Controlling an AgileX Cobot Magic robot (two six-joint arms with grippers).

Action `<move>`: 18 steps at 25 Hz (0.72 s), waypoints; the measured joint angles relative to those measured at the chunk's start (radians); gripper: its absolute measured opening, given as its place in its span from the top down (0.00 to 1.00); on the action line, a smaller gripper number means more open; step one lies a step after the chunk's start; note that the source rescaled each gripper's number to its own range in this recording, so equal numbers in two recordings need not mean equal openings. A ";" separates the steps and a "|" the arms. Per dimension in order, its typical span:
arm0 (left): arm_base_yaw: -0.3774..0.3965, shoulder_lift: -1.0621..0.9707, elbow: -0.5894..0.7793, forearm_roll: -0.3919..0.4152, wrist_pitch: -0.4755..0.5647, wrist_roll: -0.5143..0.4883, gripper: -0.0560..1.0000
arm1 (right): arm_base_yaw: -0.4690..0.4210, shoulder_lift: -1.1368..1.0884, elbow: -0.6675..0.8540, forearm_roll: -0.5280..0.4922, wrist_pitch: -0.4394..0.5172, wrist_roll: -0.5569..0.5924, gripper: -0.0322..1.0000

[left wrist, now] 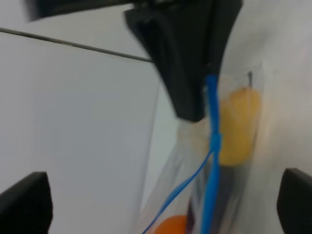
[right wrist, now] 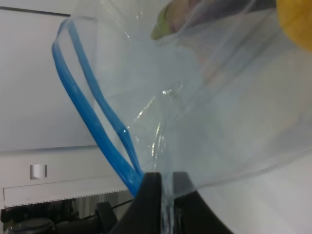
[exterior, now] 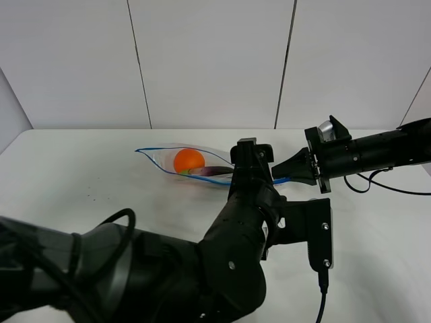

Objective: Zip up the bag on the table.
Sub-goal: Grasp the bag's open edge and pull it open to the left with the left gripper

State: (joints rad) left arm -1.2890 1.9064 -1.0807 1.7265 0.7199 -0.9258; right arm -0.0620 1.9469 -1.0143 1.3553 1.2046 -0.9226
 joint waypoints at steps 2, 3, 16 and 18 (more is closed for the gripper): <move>0.002 0.032 -0.030 0.002 0.000 -0.010 0.00 | 0.000 0.000 0.000 0.000 0.000 0.000 0.97; 0.006 0.049 -0.043 0.002 0.000 -0.012 0.01 | 0.000 0.000 0.000 0.000 0.000 0.001 0.97; 0.088 0.098 -0.076 0.008 -0.054 -0.015 0.07 | 0.000 -0.031 0.000 -0.018 0.000 0.021 0.97; 0.095 0.098 -0.076 0.008 -0.060 -0.015 0.07 | 0.000 -0.031 0.000 -0.021 0.000 0.026 0.97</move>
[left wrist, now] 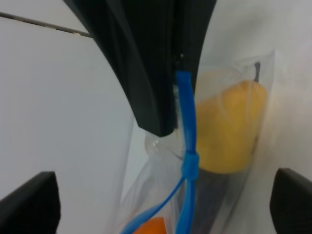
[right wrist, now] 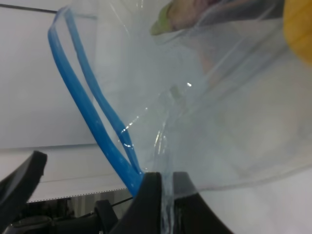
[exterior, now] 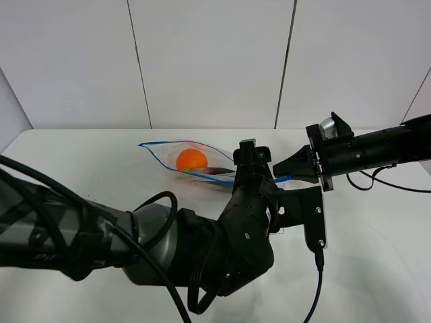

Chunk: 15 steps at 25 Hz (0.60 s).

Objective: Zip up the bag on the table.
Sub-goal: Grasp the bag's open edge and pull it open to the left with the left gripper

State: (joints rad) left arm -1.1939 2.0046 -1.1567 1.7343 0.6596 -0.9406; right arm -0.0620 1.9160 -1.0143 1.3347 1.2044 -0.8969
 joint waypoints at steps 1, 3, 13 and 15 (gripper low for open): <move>0.002 0.000 0.000 0.000 -0.004 0.000 0.07 | 0.000 0.000 0.000 -0.001 0.000 0.001 0.97; 0.004 0.000 0.000 0.000 -0.007 0.000 0.08 | 0.000 -0.001 0.000 -0.004 0.000 0.001 0.97; 0.015 0.001 0.000 0.001 -0.046 0.000 0.20 | 0.000 -0.001 0.000 -0.007 0.000 0.002 0.97; 0.022 0.001 -0.001 0.001 -0.051 0.000 0.21 | 0.000 -0.001 0.000 -0.007 0.000 0.002 0.97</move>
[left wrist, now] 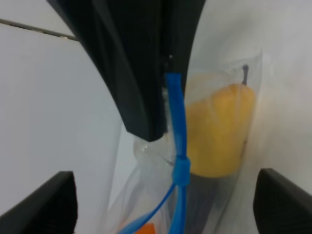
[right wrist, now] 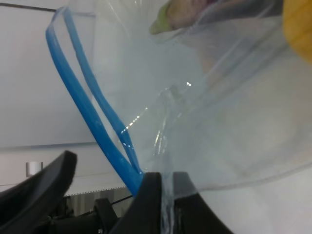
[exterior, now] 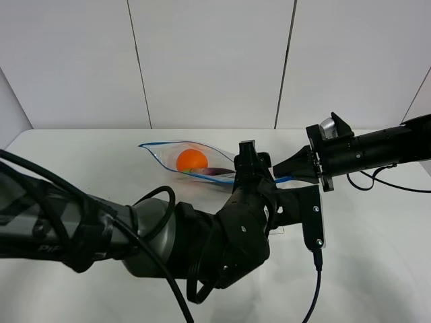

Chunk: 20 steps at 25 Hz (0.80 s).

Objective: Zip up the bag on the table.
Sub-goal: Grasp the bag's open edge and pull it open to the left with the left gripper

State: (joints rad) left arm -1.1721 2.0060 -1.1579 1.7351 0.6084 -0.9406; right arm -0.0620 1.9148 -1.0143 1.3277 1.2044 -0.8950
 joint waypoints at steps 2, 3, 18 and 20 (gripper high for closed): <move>0.008 0.000 -0.012 0.000 0.000 0.000 0.22 | 0.000 0.000 0.000 0.000 0.000 0.001 0.97; 0.011 0.001 -0.023 0.000 0.000 0.000 0.22 | 0.000 0.000 0.000 -0.001 0.000 0.001 0.97; 0.021 0.022 -0.057 0.000 -0.016 0.000 0.23 | 0.000 0.000 0.000 -0.004 0.000 0.003 0.97; 0.021 0.036 -0.057 0.000 -0.002 0.000 0.23 | 0.000 0.000 0.000 -0.006 0.000 0.003 0.97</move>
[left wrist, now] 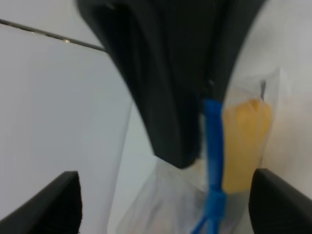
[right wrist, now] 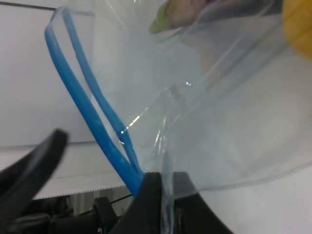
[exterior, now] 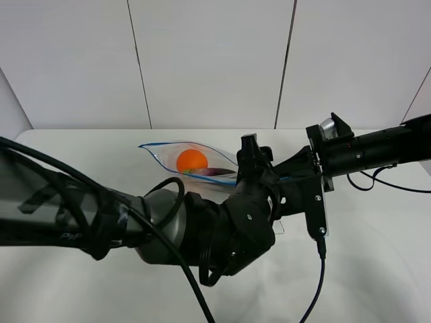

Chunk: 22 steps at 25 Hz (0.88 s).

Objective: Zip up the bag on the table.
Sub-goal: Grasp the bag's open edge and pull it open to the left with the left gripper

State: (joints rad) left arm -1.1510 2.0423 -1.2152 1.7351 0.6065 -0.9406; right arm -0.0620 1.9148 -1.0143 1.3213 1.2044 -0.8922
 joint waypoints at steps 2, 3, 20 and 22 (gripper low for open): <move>0.003 0.004 0.000 0.000 0.003 0.000 0.23 | 0.000 0.000 0.000 -0.002 0.000 0.001 0.97; 0.004 0.004 0.000 0.000 0.006 0.000 0.23 | 0.000 0.000 0.000 -0.003 0.000 0.001 0.97; 0.005 0.004 0.000 0.000 0.003 0.002 0.52 | 0.000 0.000 0.000 -0.005 0.000 0.004 0.97; 0.005 0.004 0.000 0.000 0.002 0.002 0.53 | 0.000 0.000 0.000 -0.005 0.000 0.004 0.97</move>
State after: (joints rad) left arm -1.1465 2.0462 -1.2152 1.7351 0.6086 -0.9387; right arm -0.0620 1.9148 -1.0143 1.3165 1.2044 -0.8884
